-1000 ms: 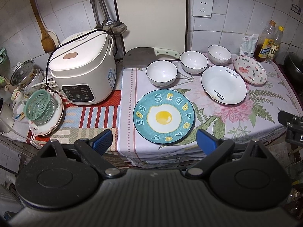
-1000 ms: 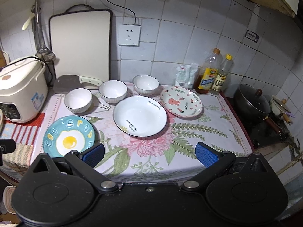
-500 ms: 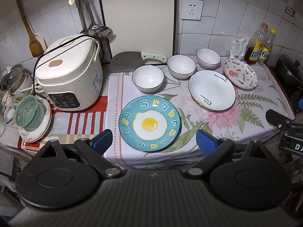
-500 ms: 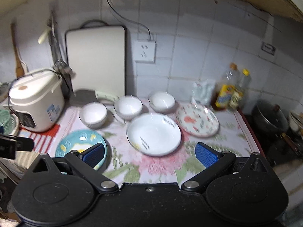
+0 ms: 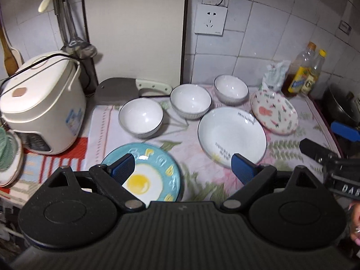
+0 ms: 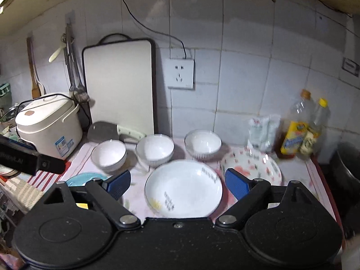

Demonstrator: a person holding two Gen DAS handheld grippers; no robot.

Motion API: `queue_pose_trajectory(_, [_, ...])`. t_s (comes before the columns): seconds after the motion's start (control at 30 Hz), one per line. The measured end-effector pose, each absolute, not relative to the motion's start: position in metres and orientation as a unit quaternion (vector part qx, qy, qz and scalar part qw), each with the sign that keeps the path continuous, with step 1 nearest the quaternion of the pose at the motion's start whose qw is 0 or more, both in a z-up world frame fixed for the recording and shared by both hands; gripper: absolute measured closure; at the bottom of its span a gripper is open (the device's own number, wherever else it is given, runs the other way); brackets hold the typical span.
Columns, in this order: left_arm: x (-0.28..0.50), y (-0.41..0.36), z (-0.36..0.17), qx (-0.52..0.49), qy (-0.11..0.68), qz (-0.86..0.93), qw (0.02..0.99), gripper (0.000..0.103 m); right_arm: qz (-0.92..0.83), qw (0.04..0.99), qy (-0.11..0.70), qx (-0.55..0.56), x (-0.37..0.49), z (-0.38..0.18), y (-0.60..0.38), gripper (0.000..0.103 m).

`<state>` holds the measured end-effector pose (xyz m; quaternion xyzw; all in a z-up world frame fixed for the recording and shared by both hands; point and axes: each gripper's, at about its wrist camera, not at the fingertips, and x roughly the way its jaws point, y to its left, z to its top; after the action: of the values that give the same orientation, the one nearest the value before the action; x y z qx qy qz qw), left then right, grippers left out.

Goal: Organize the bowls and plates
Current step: 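Reach both grippers to the white Morning Honey plate rim and close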

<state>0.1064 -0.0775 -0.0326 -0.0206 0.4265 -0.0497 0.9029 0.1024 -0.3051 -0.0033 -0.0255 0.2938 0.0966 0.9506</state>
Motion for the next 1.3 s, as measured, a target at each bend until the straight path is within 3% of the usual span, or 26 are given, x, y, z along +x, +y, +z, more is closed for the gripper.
queue_pose_trajectory(0.17, [0.136, -0.095, -0.064, -0.028, 0.418, -0.044, 0.907, 0.010, 0.129, 0.958, 0.257, -0.012, 0.126, -0.042, -0.325, 0.010])
queue_pose_trajectory(0.53, [0.195, -0.120, -0.150, -0.056, 0.453, -0.023, 0.890, 0.012, 0.106, 0.932, 0.341, 0.066, 0.193, -0.135, -0.372, 0.015])
queue_pose_trajectory(0.7, [0.220, -0.134, -0.184, -0.062, 0.469, -0.019, 0.881, 0.018, 0.117, 0.918, 0.373, 0.073, 0.218, -0.171, -0.379, 0.016])
queue_pose_trajectory(0.8, [0.234, -0.143, -0.206, -0.063, 0.481, -0.009, 0.874, 0.018, 0.120, 0.907, 0.396, 0.081, 0.229, -0.192, -0.383, 0.022])
queue_pose_trajectory(0.87, [0.241, -0.148, -0.218, -0.060, 0.489, 0.004, 0.870, 0.018, 0.119, 0.903, 0.403, 0.090, 0.234, -0.204, -0.385, 0.038])
queue_pose_trajectory(1.03, [0.252, -0.155, -0.233, -0.062, 0.493, 0.006, 0.868, 0.018, 0.125, 0.898, 0.412, 0.095, 0.239, -0.219, -0.386, 0.050])
queue_pose_trajectory(1.13, [0.255, -0.157, -0.236, -0.073, 0.494, -0.008, 0.867, 0.038, 0.129, 0.898, 0.409, 0.101, 0.242, -0.221, -0.388, 0.066])
queue_pose_trajectory(1.17, [0.257, -0.158, -0.238, -0.078, 0.500, -0.012, 0.863, 0.051, 0.132, 0.896, 0.411, 0.105, 0.244, -0.222, -0.388, 0.074])
queue_pose_trajectory(1.2, [0.258, -0.157, -0.241, -0.087, 0.507, -0.016, 0.857, 0.062, 0.130, 0.895, 0.413, 0.108, 0.245, -0.222, -0.388, 0.074])
queue_pose_trajectory(1.3, [0.255, -0.156, -0.246, -0.102, 0.511, -0.013, 0.853, 0.071, 0.126, 0.893, 0.414, 0.122, 0.246, -0.223, -0.390, 0.077])
